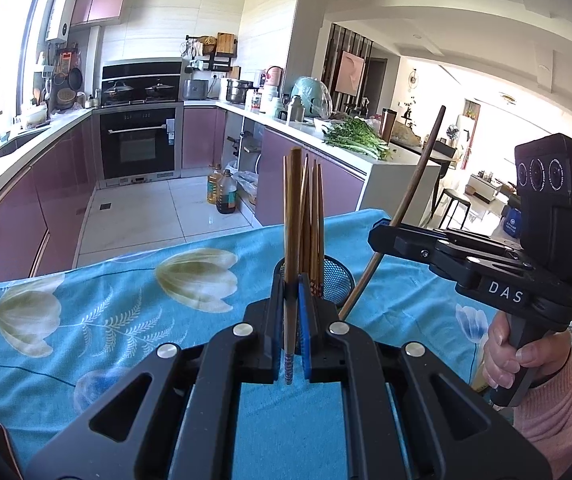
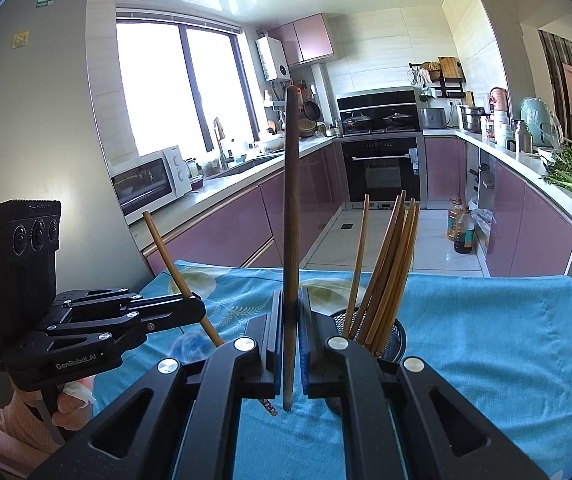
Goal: Organize utensils
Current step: 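Lower the left gripper's chopstick into the cup while the right gripper lowers its chopstick in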
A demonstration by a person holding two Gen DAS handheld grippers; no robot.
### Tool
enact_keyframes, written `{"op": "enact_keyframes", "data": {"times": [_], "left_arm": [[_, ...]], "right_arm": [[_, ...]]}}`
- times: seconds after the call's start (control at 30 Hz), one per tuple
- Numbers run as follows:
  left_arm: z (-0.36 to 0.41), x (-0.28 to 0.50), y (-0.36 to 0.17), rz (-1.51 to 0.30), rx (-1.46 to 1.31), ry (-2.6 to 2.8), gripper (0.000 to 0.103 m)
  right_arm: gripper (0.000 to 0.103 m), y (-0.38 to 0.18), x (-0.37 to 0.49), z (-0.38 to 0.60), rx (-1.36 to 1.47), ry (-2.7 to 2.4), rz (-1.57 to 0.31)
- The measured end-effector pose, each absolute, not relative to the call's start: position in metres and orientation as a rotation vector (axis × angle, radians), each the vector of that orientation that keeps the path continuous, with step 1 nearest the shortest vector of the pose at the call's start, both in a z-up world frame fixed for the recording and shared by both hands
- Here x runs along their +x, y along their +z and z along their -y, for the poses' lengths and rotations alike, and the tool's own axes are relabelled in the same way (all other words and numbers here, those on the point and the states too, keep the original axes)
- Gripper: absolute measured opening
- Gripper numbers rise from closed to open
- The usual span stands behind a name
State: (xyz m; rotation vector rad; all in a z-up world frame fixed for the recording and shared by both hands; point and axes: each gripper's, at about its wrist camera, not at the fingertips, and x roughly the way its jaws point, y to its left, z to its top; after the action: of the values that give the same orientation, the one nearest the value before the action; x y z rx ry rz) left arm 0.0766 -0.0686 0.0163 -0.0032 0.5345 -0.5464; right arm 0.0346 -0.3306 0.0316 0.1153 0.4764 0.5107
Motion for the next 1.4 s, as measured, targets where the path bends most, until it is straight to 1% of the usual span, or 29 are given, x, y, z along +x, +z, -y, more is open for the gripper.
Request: {"op": "enact_keyframes", "data": {"times": [1.4], "left_arm": [[0.087,0.074,0.058,-0.423,0.023,-0.587,0.008]], "right_arm": [[0.006,0.054,0.049,0.339,0.127,0.507,-0.425]]}}
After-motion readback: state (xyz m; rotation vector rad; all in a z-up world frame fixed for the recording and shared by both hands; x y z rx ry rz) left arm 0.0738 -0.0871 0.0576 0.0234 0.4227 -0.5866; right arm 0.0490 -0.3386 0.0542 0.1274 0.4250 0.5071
